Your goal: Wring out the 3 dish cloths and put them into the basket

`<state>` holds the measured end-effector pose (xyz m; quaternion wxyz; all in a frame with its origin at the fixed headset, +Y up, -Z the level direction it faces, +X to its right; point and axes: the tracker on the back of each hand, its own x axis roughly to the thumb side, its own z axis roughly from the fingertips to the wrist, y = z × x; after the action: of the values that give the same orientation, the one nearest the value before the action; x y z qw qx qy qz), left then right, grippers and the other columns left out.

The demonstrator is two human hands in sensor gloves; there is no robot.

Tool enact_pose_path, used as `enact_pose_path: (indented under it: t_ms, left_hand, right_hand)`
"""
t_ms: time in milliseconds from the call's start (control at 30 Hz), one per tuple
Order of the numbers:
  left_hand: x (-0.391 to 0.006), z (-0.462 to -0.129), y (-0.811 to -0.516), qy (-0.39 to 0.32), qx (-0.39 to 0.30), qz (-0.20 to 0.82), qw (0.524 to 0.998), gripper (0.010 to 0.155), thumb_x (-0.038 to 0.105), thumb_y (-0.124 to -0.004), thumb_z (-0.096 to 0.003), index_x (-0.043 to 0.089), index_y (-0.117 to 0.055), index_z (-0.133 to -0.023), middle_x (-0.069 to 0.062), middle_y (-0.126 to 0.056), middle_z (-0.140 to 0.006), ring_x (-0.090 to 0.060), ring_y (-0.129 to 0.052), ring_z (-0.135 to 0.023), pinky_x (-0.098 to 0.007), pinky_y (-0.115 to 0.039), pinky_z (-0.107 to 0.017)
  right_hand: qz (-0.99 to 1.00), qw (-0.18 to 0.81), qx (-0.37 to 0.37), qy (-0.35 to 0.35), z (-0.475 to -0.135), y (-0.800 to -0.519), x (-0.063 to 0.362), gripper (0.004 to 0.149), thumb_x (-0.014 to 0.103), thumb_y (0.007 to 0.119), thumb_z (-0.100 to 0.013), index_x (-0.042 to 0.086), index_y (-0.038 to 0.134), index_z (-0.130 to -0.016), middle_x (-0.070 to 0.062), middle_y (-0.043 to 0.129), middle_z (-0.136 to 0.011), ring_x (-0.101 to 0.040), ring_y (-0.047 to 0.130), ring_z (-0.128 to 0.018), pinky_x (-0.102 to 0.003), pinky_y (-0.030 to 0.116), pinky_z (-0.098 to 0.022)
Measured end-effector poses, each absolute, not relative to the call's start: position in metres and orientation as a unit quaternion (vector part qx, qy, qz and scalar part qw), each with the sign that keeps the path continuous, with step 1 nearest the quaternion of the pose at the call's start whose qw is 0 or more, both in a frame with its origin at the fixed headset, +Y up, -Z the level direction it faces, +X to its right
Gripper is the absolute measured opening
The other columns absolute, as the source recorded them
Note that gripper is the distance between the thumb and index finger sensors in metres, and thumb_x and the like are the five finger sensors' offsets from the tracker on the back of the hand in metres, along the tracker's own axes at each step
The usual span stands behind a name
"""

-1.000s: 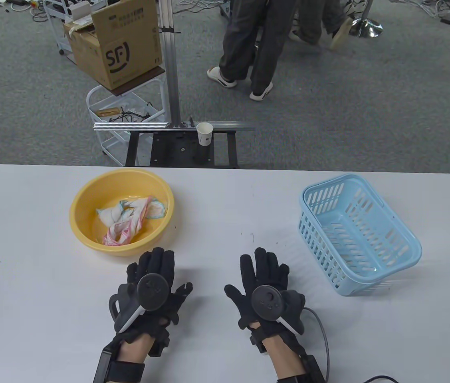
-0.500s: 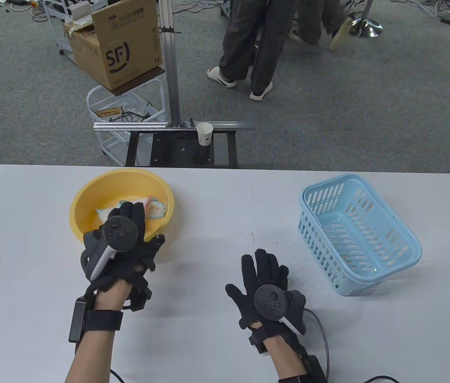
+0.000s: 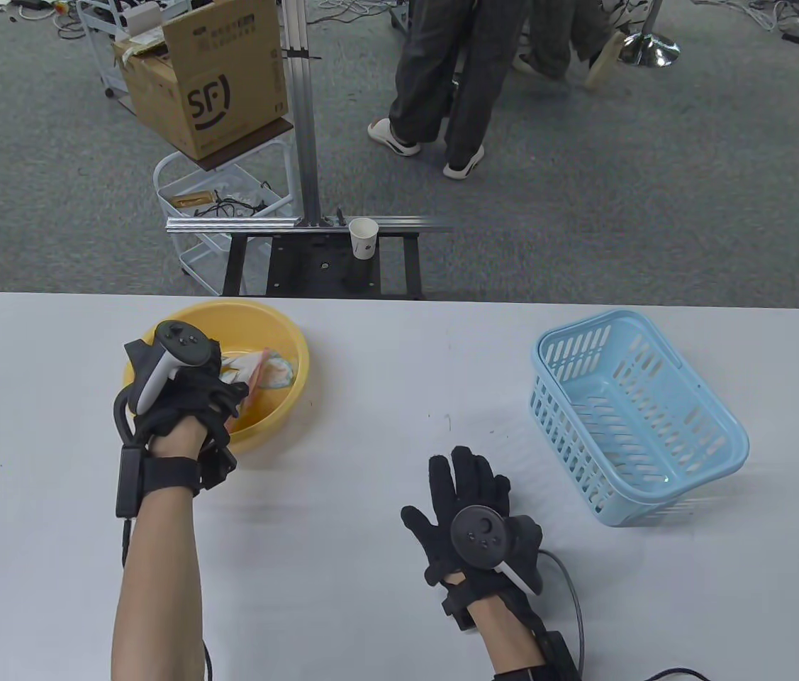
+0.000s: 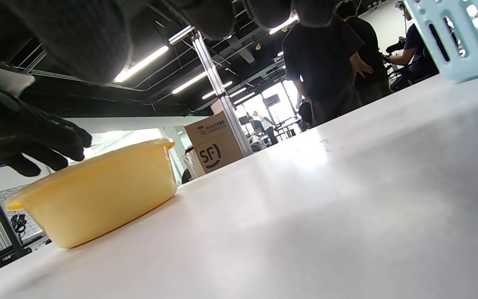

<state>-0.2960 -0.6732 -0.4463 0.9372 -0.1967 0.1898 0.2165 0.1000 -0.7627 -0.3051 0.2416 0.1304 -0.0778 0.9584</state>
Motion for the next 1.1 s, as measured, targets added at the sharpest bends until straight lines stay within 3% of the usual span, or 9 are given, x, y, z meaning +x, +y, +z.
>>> enact_pose_path:
  t_ms: [400,600,700,800,900,1100]
  left_hand:
    - [-0.277,-0.512,-0.718,0.202,-0.281,0.178,0.921,0.082,0.057,-0.080,-0.0463,0.041,-0.037,-0.113,0.012,-0.043,-0.119,-0.026,-0.044,-0.114,-0.056,-0.037,-0.082]
    - [-0.272,-0.528,-0.733,0.211,-0.336,0.163,0.903,0.081,0.058,-0.078,-0.0489,0.040,-0.033,-0.114,0.009,-0.043,-0.118,-0.028,-0.047,-0.111,-0.056,-0.036,-0.083]
    - [-0.270,-0.532,-0.735,0.213,-0.350,0.154,0.899,0.076,0.054,-0.078,-0.0507,0.038,-0.039,-0.114,0.008,-0.050,-0.115,-0.028,-0.055,-0.106,-0.055,-0.039,-0.083]
    - [-0.269,-0.535,-0.731,0.211,-0.341,0.136,0.906,0.063,0.045,-0.080,-0.0530,0.034,-0.055,-0.110,0.006,-0.065,-0.106,-0.027,-0.067,-0.096,-0.054,-0.047,-0.080]
    - [-0.268,-0.533,-0.725,0.204,-0.302,0.119,0.924,0.048,0.039,-0.083,-0.0511,0.030,-0.075,-0.098,0.005,-0.082,-0.091,-0.025,-0.083,-0.082,-0.052,-0.061,-0.074]
    - [-0.268,-0.522,-0.709,0.186,-0.249,0.105,0.945,0.047,0.040,-0.082,-0.0485,0.029,-0.080,-0.095,0.007,-0.086,-0.087,-0.024,-0.087,-0.079,-0.052,-0.065,-0.071]
  right_hand:
    - [0.960,0.243,0.121,-0.071,-0.307,-0.764,0.105,0.080,0.063,0.073,-0.051,0.019,0.040,-0.109,-0.020,0.032,-0.115,-0.051,0.039,-0.105,-0.074,0.036,-0.069]
    - [0.961,0.244,0.114,-0.063,-0.310,-0.767,0.108,0.079,0.062,0.073,-0.052,0.019,0.040,-0.109,-0.020,0.033,-0.115,-0.051,0.040,-0.105,-0.074,0.037,-0.069]
    - [0.962,0.245,0.110,-0.053,-0.311,-0.770,0.110,0.079,0.062,0.073,-0.052,0.018,0.041,-0.109,-0.020,0.034,-0.115,-0.051,0.042,-0.105,-0.074,0.038,-0.069]
    - [0.962,0.244,0.108,-0.048,-0.312,-0.771,0.110,0.079,0.062,0.073,-0.052,0.018,0.042,-0.109,-0.020,0.035,-0.115,-0.051,0.044,-0.104,-0.074,0.039,-0.069]
    - [0.962,0.244,0.109,-0.048,-0.312,-0.771,0.110,0.078,0.062,0.073,-0.052,0.018,0.043,-0.109,-0.021,0.036,-0.115,-0.051,0.046,-0.104,-0.074,0.040,-0.069]
    - [0.959,0.256,0.111,-0.055,-0.309,-0.768,0.110,0.078,0.061,0.073,-0.052,0.017,0.044,-0.109,-0.021,0.038,-0.114,-0.052,0.047,-0.103,-0.074,0.041,-0.069]
